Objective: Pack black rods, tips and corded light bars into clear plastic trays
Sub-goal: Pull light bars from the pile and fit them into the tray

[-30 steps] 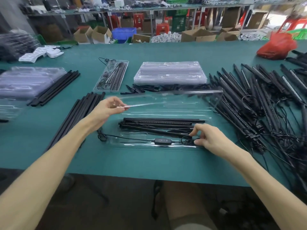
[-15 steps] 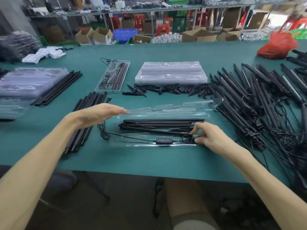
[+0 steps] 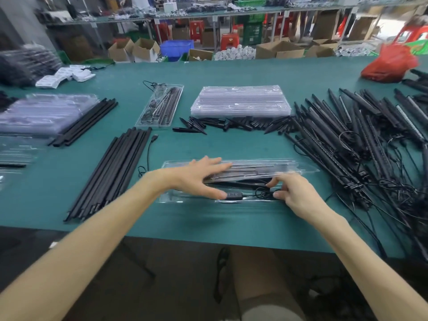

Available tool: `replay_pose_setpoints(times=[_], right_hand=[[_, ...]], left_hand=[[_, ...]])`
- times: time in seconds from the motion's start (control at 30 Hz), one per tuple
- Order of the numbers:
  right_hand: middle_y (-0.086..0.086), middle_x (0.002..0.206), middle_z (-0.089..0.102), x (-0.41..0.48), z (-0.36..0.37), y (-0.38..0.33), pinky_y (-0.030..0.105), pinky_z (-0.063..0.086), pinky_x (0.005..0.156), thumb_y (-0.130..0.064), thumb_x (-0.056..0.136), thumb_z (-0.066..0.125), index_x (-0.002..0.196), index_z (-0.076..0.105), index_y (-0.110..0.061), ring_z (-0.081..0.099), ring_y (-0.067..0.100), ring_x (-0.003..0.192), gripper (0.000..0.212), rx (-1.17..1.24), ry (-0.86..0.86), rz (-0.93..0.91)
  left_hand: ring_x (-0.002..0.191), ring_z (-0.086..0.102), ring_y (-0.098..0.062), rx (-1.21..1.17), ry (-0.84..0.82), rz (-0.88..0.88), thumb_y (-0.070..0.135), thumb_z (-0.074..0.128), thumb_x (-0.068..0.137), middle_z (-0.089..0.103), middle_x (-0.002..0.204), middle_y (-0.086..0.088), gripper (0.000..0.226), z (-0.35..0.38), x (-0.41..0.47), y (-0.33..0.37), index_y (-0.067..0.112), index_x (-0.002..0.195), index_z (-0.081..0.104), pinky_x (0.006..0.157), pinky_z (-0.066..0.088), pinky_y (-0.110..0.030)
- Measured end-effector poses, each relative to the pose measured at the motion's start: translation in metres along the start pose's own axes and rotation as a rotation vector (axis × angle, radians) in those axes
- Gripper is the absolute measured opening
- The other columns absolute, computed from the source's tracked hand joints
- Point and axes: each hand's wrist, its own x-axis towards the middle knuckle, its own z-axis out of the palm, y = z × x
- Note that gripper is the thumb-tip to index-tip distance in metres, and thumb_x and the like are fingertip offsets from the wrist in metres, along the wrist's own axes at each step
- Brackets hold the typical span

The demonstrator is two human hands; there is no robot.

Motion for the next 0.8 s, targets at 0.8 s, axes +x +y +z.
replay_pose_setpoints(times=[0.8], right_hand=[[-0.009,0.117,0.065,-0.06,0.009,0.01,0.031,0.044,0.099,-0.018,0.098,0.062,0.122,0.071,-0.017,0.057,0.013,0.112,0.025,0.029,0.251,-0.187]], left_hand=[[0.152,-0.02,-0.012,0.278,0.288,0.161,0.082,0.034,0.088,-0.011,0.164,0.026,0.088,0.061,0.032,0.012,0.047,0.157,-0.009,0.123,-0.007,-0.057]])
